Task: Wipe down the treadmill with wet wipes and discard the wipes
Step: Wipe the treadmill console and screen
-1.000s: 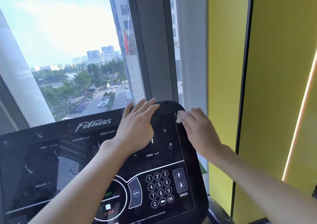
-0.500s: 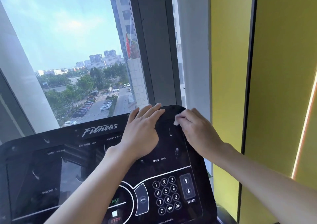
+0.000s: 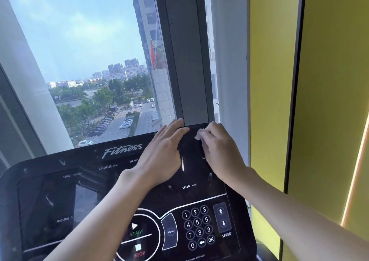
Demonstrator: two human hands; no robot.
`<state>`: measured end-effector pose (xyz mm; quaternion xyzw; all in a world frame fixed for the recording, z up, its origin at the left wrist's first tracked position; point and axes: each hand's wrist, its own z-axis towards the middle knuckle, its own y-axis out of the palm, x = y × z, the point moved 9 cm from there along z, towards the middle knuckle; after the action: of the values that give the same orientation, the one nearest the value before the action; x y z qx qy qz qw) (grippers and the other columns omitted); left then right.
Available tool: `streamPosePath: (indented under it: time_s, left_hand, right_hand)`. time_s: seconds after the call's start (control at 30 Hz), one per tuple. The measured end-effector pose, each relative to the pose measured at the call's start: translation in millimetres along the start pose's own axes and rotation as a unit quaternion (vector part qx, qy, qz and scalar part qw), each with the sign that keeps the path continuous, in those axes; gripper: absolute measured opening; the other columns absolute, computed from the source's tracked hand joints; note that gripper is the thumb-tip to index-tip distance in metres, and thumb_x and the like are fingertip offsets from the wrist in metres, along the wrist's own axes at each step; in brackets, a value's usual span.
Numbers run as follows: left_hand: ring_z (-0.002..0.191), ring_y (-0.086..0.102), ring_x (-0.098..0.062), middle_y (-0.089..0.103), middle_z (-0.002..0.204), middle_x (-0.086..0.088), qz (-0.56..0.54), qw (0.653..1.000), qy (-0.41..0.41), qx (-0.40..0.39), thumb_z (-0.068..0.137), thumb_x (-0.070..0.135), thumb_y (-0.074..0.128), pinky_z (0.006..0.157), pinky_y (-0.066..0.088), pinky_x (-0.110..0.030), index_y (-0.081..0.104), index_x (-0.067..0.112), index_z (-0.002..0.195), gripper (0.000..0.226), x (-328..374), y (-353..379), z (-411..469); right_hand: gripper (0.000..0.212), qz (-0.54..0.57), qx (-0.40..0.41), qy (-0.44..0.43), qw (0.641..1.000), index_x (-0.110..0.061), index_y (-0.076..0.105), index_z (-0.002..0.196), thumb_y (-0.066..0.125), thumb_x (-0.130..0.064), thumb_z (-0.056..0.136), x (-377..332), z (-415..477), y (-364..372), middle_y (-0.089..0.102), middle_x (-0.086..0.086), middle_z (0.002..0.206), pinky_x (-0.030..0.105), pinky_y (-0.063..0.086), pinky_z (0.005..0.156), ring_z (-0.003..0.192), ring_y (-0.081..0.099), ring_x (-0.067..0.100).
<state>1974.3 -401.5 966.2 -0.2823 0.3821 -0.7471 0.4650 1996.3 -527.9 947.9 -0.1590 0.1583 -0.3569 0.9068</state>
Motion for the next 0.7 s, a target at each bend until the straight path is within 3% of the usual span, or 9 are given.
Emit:
streamPosePath:
  time_s: [0.13,0.3,0.4,0.43,0.57,0.7]
  left_hand:
    - [0.151,0.009,-0.011,0.028,0.159,0.007,0.041,0.997,-0.052,0.028,0.090,0.001,0.042,0.123,-0.003,-0.027,0.034,0.025,0.150,0.065,-28,-17,-9]
    - [0.144,0.028,-0.020,0.042,0.150,0.002,0.071,0.996,-0.045,0.025,0.085,0.002,0.047,0.121,0.012,-0.032,0.035,0.021,0.150,0.068,-32,-13,-18]
    - [0.142,0.030,-0.018,0.044,0.149,0.004,0.059,0.997,-0.038,0.026,0.084,0.001,0.047,0.119,0.014,-0.029,0.037,0.022,0.149,0.069,-32,-14,-16]
    - [0.142,0.031,-0.018,0.044,0.148,0.004,0.058,0.997,-0.037,0.031,0.084,0.001,0.047,0.118,0.014,-0.028,0.037,0.022,0.149,0.069,-32,-15,-16]
    - [0.142,0.029,-0.018,0.044,0.149,0.004,0.061,0.997,-0.031,0.030,0.083,0.003,0.045,0.118,0.010,-0.026,0.036,0.022,0.149,0.070,-34,-14,-18]
    - [0.145,0.026,-0.020,0.041,0.151,0.001,0.066,0.997,-0.028,0.029,0.084,0.003,0.047,0.120,0.009,-0.028,0.034,0.022,0.151,0.071,-33,-14,-17]
  right_hand:
    - [0.018,0.012,0.074,0.100,0.992,-0.003,0.074,0.091,0.069,0.012,0.083,21,7,-13,0.056,0.005,0.085,0.025,0.052,0.075,0.084,0.059,0.022]
    - [0.020,0.014,0.014,-0.019,1.000,-0.004,0.074,0.090,0.068,0.013,0.081,-18,11,8,0.058,0.004,0.086,0.035,0.055,0.071,0.081,0.060,0.025]
    - [0.021,0.016,0.067,0.086,0.994,-0.003,0.074,0.091,0.067,0.013,0.082,2,21,1,0.055,0.005,0.085,0.035,0.055,0.071,0.081,0.058,0.025]
    - [0.020,0.017,0.060,0.087,0.994,-0.003,0.074,0.091,0.066,0.014,0.082,-6,22,4,0.054,0.006,0.085,0.034,0.054,0.071,0.081,0.058,0.026]
    - [0.017,0.017,-0.024,-0.063,0.998,-0.003,0.073,0.096,0.069,0.009,0.085,-47,15,21,0.056,0.005,0.089,0.032,0.054,0.075,0.083,0.058,0.025]
    - [0.018,0.012,0.058,0.065,0.996,-0.003,0.075,0.092,0.069,0.011,0.082,-17,23,8,0.053,0.005,0.083,0.030,0.052,0.071,0.078,0.058,0.024]
